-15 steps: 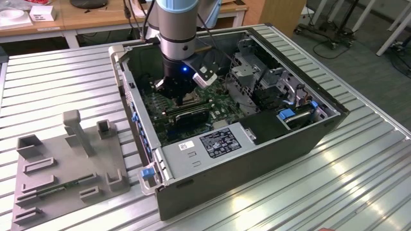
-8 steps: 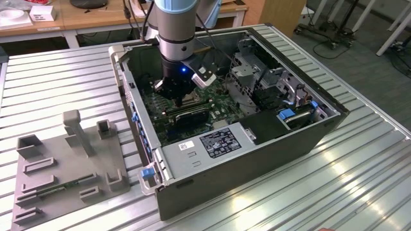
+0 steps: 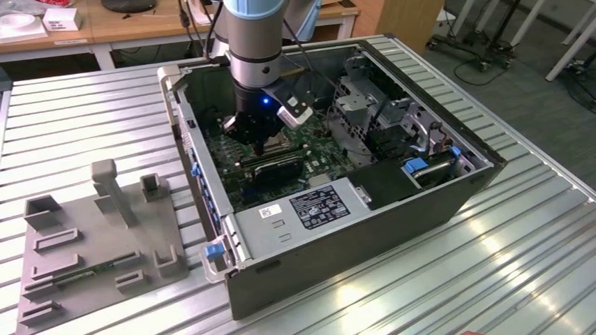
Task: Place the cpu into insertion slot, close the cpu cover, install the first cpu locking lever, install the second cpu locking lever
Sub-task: 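Install the second cpu locking lever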
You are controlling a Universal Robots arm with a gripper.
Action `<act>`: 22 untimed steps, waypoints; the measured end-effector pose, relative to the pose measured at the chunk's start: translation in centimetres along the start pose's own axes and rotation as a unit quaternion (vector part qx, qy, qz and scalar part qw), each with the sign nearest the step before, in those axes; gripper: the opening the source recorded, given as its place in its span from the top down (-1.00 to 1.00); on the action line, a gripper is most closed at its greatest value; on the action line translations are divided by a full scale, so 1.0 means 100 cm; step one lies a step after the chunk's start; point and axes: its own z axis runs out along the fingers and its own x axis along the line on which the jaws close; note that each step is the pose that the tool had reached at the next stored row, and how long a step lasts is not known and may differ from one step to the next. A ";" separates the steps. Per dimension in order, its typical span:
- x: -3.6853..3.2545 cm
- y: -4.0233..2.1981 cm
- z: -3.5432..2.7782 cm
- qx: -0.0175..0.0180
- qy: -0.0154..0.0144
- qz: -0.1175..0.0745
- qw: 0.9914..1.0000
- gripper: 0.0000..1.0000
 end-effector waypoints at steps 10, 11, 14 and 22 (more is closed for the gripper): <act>0.0001 0.0010 0.0000 -0.002 -0.006 0.000 1.000 0.79; 0.0002 0.0014 0.0000 -0.003 -0.008 0.000 1.000 0.79; 0.0007 0.0027 0.0000 -0.003 -0.012 0.000 1.000 0.79; 0.0037 0.0052 0.0000 -0.006 -0.027 -0.001 1.000 0.79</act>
